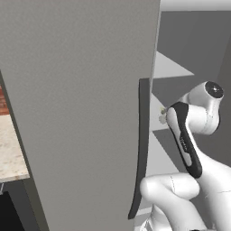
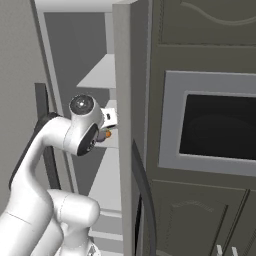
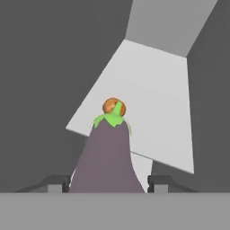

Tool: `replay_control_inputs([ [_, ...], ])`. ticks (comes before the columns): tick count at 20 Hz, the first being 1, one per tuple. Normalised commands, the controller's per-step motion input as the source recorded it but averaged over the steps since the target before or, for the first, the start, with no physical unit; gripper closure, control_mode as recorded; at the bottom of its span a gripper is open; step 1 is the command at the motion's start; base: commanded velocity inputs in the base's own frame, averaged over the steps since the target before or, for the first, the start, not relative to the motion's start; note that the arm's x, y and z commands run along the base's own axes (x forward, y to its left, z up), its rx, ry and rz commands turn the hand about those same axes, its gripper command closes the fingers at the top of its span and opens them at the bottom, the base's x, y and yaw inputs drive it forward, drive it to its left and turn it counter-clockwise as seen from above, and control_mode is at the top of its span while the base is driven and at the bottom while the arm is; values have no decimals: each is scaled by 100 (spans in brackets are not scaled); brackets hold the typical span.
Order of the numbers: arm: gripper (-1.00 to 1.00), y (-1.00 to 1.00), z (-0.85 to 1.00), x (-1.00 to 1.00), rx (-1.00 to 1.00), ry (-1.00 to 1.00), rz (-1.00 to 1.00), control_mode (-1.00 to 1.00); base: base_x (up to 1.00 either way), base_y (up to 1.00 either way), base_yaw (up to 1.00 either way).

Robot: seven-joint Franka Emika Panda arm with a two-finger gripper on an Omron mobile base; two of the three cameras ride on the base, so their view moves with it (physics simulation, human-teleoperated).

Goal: Take the eggplant, tangerine, and pear from the freezer and place them in the bowl on the counter.

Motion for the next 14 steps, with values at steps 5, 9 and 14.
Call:
replay_control_inputs([
  [5,100,7,45,-52,-5,0,0,-100,0,0,0],
  [9,100,0,40,-60,0,0,0,-100,0,0,0],
  [14,100,0,19,-70,1,-1,0,-100,0,0,0],
])
